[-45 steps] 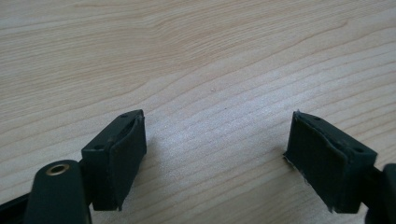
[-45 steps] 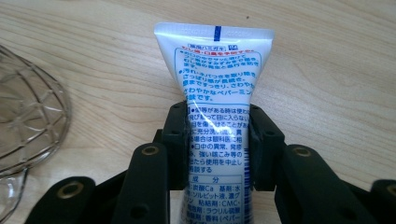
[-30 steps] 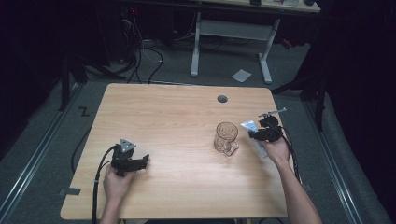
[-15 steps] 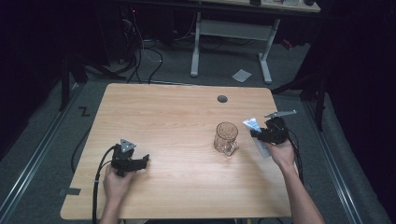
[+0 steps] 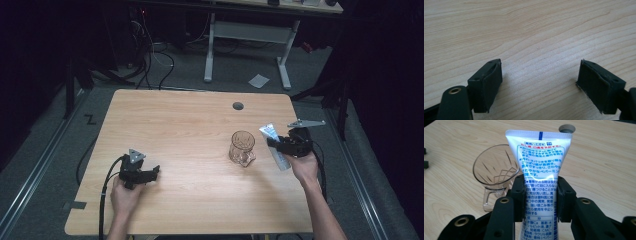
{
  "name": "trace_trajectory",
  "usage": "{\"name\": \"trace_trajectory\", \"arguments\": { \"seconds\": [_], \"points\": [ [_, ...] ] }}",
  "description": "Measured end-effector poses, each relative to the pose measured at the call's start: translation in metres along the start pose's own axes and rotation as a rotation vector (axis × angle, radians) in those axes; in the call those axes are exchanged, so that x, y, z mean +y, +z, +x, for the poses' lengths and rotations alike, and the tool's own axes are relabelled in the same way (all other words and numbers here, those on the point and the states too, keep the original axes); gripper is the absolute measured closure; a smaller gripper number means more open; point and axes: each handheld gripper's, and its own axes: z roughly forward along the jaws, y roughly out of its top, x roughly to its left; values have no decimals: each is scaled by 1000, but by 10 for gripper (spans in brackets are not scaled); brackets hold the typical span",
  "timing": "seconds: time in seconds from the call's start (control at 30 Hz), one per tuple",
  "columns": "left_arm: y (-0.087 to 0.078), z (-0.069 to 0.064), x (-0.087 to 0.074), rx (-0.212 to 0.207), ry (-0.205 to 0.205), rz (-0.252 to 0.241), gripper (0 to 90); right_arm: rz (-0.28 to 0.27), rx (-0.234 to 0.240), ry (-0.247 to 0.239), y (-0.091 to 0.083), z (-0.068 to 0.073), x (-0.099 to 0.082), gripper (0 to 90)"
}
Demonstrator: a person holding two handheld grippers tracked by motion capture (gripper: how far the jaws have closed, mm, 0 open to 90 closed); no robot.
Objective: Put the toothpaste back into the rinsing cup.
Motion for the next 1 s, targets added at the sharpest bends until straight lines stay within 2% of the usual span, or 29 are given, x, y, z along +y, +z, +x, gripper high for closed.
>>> {"name": "trace_trajectory", "arguments": {
  "seconds": [0.47, 1.0],
  "points": [
    [0, 0, 0, 0, 0, 0, 203, -55, 44, -55, -8, 22, 9, 657],
    [0, 0, 0, 0, 0, 0, 202, -94, 111, -80, 0, 41, 23, 657]
  ]
}}
